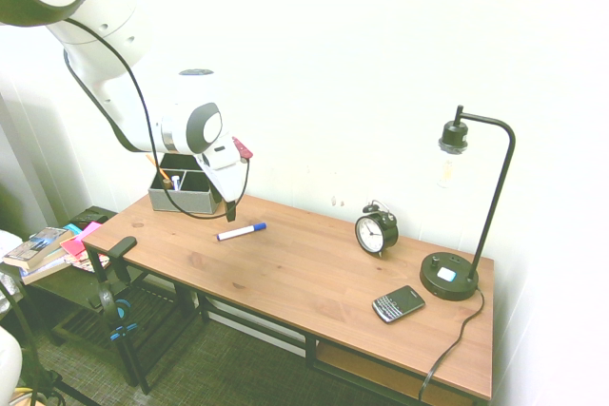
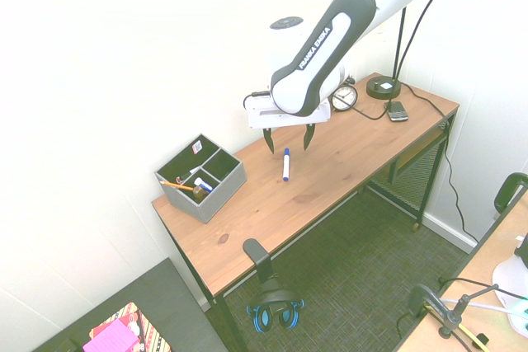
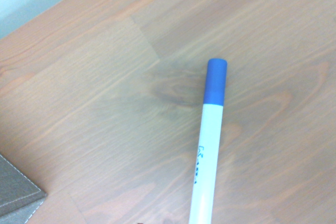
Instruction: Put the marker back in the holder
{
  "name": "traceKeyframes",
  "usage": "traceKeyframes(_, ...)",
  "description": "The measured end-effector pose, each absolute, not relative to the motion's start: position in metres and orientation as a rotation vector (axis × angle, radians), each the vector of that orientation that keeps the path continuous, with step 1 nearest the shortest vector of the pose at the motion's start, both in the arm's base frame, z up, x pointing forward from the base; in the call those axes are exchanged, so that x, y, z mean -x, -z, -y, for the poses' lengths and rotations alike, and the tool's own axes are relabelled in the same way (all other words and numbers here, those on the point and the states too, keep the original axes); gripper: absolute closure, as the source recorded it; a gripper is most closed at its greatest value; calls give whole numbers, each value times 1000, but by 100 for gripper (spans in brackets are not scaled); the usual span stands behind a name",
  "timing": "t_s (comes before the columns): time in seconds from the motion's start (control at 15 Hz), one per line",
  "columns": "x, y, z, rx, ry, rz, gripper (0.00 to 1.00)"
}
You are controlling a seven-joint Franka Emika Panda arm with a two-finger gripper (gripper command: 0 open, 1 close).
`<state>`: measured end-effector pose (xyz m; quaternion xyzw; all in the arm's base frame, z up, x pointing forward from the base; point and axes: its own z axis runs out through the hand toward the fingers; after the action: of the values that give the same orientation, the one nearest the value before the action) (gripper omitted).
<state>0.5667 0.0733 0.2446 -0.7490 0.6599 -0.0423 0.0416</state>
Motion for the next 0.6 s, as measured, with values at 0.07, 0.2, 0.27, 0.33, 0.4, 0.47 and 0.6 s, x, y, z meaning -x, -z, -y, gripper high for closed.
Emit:
traceKeyframes(0.07,-570,-238,-74,2270,101,-2042,0)
traceKeyframes(0.2,-576,-222,-73,2248,65,-2076,0)
traceKeyframes(0.27,-578,-215,-72,2246,53,-2086,100)
traceKeyframes(0.33,-579,-208,-71,2248,46,-2093,100)
traceKeyframes(0.4,-579,-202,-71,2250,42,-2097,100)
traceKeyframes(0.47,-579,-196,-72,2250,38,-2098,100)
traceKeyframes(0.6,-580,-186,-73,2253,34,-2085,100)
